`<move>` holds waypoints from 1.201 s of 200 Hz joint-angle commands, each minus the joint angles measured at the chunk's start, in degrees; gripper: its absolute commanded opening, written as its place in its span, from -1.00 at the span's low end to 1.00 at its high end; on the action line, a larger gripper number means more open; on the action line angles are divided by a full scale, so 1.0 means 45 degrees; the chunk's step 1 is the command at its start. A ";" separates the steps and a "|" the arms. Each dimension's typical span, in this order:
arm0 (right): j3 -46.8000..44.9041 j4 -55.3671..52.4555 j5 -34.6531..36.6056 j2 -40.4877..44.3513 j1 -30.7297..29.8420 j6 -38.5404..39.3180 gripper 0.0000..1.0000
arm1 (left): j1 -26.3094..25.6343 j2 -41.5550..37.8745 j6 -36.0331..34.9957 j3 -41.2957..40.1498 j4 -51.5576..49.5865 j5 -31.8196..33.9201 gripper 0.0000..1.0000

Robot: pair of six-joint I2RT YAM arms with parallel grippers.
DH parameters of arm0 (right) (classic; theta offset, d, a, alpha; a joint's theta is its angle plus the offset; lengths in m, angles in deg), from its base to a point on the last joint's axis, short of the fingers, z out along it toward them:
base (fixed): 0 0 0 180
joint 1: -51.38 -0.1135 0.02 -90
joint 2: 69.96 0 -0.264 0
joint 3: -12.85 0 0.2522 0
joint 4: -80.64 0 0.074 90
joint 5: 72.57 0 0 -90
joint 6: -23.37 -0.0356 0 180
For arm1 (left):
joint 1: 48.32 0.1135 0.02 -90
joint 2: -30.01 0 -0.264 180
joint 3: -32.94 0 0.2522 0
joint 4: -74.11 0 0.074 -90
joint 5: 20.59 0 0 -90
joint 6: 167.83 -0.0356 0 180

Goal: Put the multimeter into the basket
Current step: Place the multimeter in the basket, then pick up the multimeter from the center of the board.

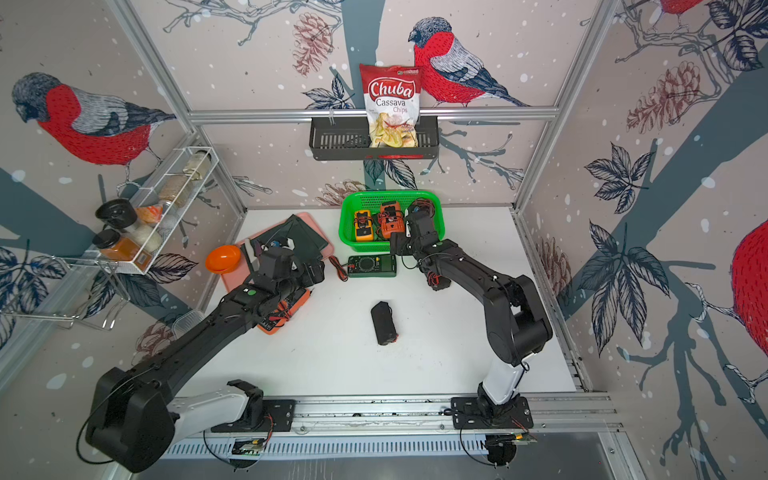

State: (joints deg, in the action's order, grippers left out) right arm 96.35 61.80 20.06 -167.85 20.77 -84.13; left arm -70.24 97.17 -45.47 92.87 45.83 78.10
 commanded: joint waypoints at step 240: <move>-0.5636 0.2240 0.3399 0.6229 -0.0098 -0.1165 1.00 | 0.4769 0.1231 0.0347 -0.2546 -0.0031 -0.3602 0.95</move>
State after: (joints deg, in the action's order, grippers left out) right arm 70.52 69.84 34.29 -139.76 20.31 -89.07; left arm -48.97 104.89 -44.86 82.60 45.13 68.11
